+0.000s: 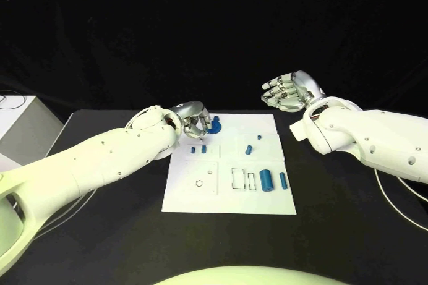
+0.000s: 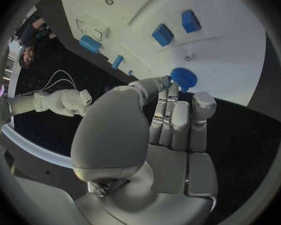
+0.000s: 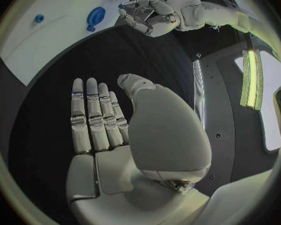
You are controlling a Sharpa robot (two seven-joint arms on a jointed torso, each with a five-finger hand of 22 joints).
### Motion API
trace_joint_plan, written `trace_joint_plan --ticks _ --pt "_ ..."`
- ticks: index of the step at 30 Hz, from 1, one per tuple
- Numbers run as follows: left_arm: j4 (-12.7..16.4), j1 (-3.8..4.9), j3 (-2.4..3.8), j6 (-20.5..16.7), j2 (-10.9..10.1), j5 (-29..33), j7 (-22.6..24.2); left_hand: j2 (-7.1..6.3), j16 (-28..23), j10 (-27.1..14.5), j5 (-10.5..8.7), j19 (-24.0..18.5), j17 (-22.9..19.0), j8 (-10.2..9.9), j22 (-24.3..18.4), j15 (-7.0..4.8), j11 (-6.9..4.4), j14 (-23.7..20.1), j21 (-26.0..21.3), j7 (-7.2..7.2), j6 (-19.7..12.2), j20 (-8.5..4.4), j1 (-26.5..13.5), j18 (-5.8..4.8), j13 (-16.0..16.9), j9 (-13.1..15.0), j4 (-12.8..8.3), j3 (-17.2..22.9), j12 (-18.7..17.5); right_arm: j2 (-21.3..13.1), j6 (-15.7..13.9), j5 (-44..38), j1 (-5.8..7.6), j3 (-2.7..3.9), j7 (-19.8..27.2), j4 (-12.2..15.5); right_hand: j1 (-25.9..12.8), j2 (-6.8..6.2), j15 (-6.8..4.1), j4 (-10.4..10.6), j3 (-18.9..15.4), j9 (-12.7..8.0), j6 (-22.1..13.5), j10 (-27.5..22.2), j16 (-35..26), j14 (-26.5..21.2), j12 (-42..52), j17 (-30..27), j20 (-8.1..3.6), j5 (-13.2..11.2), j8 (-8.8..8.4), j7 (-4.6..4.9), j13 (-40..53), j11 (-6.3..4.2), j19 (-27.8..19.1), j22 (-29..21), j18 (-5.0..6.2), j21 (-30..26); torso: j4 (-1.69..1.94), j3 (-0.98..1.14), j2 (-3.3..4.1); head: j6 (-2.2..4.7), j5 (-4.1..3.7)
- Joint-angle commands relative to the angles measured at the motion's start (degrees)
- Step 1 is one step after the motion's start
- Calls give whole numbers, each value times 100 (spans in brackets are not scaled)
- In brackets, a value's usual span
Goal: Assemble the parts on the task board
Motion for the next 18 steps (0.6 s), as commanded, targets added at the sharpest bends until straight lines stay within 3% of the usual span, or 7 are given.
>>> trace_joint_plan --ticks 1,18 --pt "14 1 10 266 -26 67 -1 -4 17 72 26 35 5 -5 7 -6 -22 33 38 12 48 11 -50 -106 42 2 -44 -5 -19 -7 41 -45 1 2 79 11 -23 -23 11 -5 24 -5 18 -18 -23 26 -27 -10 -2 37 -7 46 -7 -4 -5 -6 75 18 11 -6 -6 -13 -3" --pt "-204 -12 7 405 2 -65 -62 -3 9 79 24 29 -28 -7 3 -6 -22 21 35 11 53 11 -58 -105 44 4 -44 -7 -28 -6 40 -44 1 2 83 14 -23 -23 11 -5 24 -5 18 -18 -23 26 -27 -10 -2 37 -7 46 -7 -4 -5 -6 75 18 4 3 2 -19 19"
